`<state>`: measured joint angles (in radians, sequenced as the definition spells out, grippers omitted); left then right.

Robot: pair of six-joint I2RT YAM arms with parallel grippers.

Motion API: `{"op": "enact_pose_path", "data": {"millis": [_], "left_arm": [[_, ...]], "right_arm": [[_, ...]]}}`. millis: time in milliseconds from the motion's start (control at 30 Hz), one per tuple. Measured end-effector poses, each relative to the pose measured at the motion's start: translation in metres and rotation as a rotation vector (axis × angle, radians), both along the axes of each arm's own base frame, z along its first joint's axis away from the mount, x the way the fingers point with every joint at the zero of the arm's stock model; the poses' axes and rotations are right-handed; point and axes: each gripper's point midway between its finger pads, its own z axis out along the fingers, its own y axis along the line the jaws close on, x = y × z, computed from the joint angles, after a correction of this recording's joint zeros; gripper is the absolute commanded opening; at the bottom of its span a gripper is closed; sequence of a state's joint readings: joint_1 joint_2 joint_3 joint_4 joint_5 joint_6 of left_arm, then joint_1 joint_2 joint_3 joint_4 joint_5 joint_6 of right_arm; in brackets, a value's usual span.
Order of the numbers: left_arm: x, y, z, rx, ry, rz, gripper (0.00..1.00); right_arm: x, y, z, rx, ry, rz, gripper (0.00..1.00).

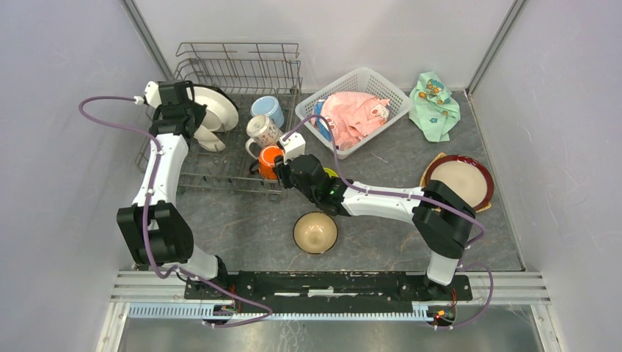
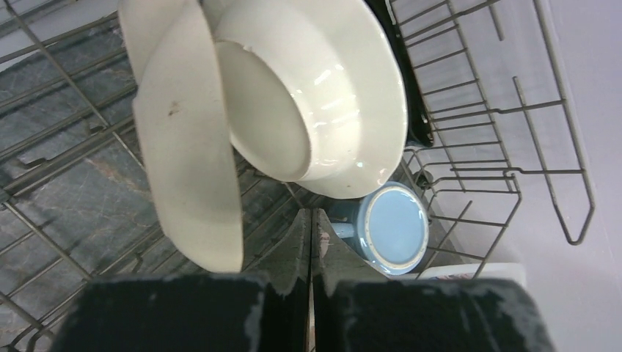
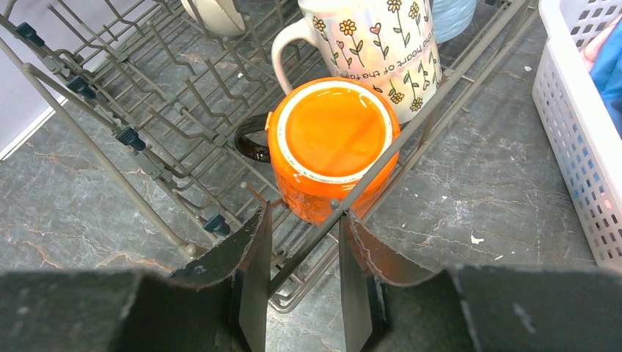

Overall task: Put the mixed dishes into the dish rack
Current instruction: Insert the plate into the dish rack.

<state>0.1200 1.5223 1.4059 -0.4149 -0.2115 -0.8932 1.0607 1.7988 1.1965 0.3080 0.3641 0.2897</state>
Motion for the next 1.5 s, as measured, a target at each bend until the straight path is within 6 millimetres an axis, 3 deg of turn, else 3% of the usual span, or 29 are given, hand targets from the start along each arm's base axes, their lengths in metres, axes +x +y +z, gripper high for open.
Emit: {"op": "enact_pose_path", "data": {"millis": [67, 233, 467, 733, 867, 967, 1200, 1500], "left_arm": [[-0.004, 0.000, -0.006, 0.000, 0.013, 0.002, 0.09], [-0.004, 0.000, -0.001, 0.018, 0.014, -0.011, 0.42], [-0.010, 0.014, 0.034, 0.175, -0.001, -0.026, 0.64], [-0.036, 0.044, 0.045, 0.308, 0.061, -0.004, 0.71], [-0.039, 0.065, 0.031, 0.281, 0.100, -0.023, 0.73], [-0.036, 0.073, 0.018, 0.242, 0.109, -0.051, 0.81], [-0.022, 0.056, -0.006, 0.192, 0.098, -0.184, 0.86], [-0.010, 0.055, -0.036, 0.153, 0.121, -0.223, 0.86]], "right_arm": [[0.000, 0.000, 0.000, 0.000, 0.000, 0.000, 0.05], [0.000, 0.000, 0.000, 0.000, 0.000, 0.000, 0.05], [0.000, 0.000, 0.000, 0.000, 0.000, 0.000, 0.05], [0.000, 0.000, 0.000, 0.000, 0.000, 0.000, 0.11], [0.000, 0.000, 0.000, 0.000, 0.000, 0.000, 0.15], [0.000, 0.000, 0.001, 0.001, 0.000, 0.000, 0.16], [0.000, 0.000, 0.000, 0.000, 0.000, 0.000, 0.19], [0.000, 0.000, 0.000, -0.001, -0.001, 0.002, 0.21]]}}
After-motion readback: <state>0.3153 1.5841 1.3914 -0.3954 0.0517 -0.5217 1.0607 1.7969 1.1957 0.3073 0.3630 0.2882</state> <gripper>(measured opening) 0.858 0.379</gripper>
